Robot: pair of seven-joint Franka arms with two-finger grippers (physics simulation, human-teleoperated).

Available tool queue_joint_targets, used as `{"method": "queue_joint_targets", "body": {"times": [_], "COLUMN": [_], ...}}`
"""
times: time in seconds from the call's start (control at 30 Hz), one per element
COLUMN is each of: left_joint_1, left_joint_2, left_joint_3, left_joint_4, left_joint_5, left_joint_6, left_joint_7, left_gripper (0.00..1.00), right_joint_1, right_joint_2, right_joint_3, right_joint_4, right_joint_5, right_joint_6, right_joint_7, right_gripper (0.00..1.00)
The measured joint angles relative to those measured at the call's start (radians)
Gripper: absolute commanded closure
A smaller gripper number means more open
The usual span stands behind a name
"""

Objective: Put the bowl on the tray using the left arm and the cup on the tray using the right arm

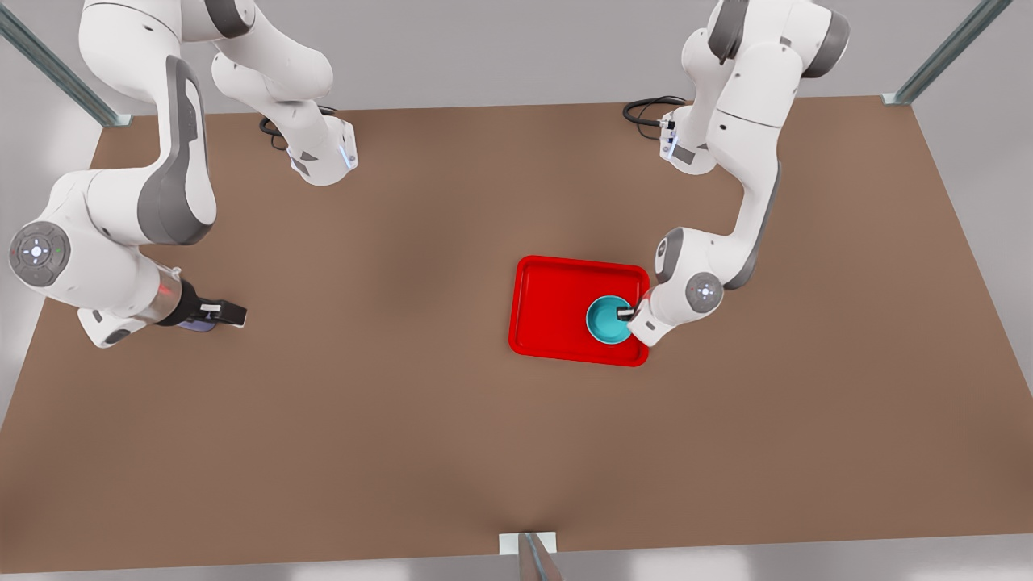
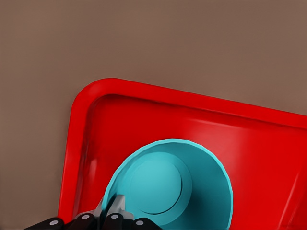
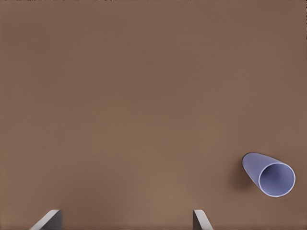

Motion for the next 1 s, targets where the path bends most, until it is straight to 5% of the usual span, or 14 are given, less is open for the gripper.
{"method": "queue_joint_targets", "body": {"times": [0.07, 0.1, 0.13, 0.47, 0.53, 0.63, 0.7, 0.77, 1.0], "left_joint_1": [0.0, 0.0, 0.0, 0.014, 0.034, 0.13, 0.166, 0.166, 0.167], "left_joint_2": [0.007, 0.007, 0.005, -0.028, -0.09, -0.186, -0.181, -0.182, -0.268], "left_joint_3": [0.001, 0.0, 0.0, 0.034, 0.083, 0.041, 0.023, 0.024, 0.026], "left_joint_4": [0.001, 0.002, 0.002, 0.022, 0.105, 0.458, 0.567, 0.587, 0.595], "left_joint_5": [-0.038, -0.062, -0.083, -0.091, -0.024, 0.171, 0.251, 0.307, 0.369], "left_joint_6": [0.0, 0.0, 0.0, -0.059, -0.293, -0.888, -1.016, -1.017, -1.008], "left_joint_7": [0.008, 0.009, 0.01, 0.048, 0.048, 0.149, 0.245, 0.247, 0.249], "left_gripper": [0.39, 0.03, 0.0, 0.0, 0.0, 0.0, 0.0, 0.0, 0.0], "right_joint_1": [-0.002, -0.003, -0.003, -0.003, -0.042, -0.304, -0.405, -0.41, -0.398], "right_joint_2": [0.0, 0.0, 0.001, 0.001, 0.001, 0.002, 0.041, -0.004, 0.034], "right_joint_3": [0.0, 0.0, 0.0, -0.001, -0.001, -0.004, -0.005, -0.044, -0.135], "right_joint_4": [-0.001, -0.002, -0.002, -0.004, -0.025, -0.252, -0.324, -0.51, -0.584], "right_joint_5": [0.0, 0.0, 0.0, -0.001, 0.0, 0.015, 0.0, 0.006, 0.032], "right_joint_6": [-0.002, -0.002, -0.002, 0.001, 0.012, 0.225, 0.329, 0.493, 0.608], "right_joint_7": [-0.001, -0.001, -0.001, -0.001, -0.072, -0.359, -0.491, -0.63, -0.737], "right_gripper": [0.0, 0.0, 0.0, 0.0, 0.0, 0.0, 0.0, 0.0, 0.0]}}
